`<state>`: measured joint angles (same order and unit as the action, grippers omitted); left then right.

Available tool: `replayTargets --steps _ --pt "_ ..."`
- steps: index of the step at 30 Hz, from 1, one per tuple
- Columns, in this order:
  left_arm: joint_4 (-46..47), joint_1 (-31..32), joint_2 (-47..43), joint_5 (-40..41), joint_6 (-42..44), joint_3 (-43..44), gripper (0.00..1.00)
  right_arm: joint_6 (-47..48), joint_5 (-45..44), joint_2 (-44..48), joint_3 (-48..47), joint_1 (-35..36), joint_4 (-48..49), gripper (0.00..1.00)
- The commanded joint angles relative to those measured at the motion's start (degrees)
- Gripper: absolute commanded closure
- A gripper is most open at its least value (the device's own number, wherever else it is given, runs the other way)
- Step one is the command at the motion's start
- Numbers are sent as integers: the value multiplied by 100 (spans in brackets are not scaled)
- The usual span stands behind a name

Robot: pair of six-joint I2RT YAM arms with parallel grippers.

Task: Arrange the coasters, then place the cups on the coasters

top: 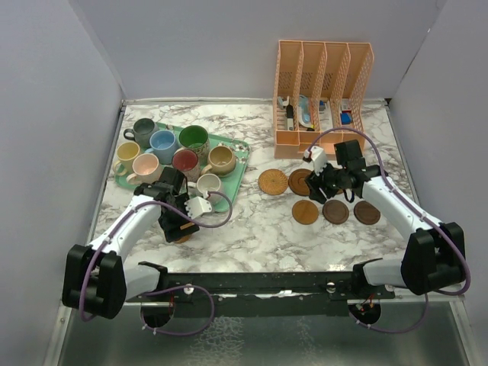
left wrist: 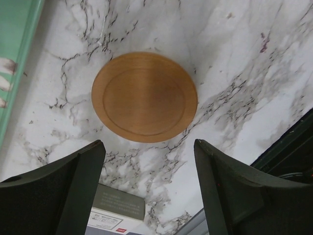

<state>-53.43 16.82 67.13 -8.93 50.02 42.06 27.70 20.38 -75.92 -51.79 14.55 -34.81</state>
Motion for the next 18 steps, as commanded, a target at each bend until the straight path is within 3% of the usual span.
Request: replayTargets --steps 1,8,18 --pt "147 -449 235 -35 747 -94 23 -88 258 128 89 -39 137 43" --pt "529 -689 776 -206 1013 -141 24 -83 192 95 115 -74 158 43" --pt "845 -689 795 -302 1252 -541 24 -83 177 127 185 -75 158 43"
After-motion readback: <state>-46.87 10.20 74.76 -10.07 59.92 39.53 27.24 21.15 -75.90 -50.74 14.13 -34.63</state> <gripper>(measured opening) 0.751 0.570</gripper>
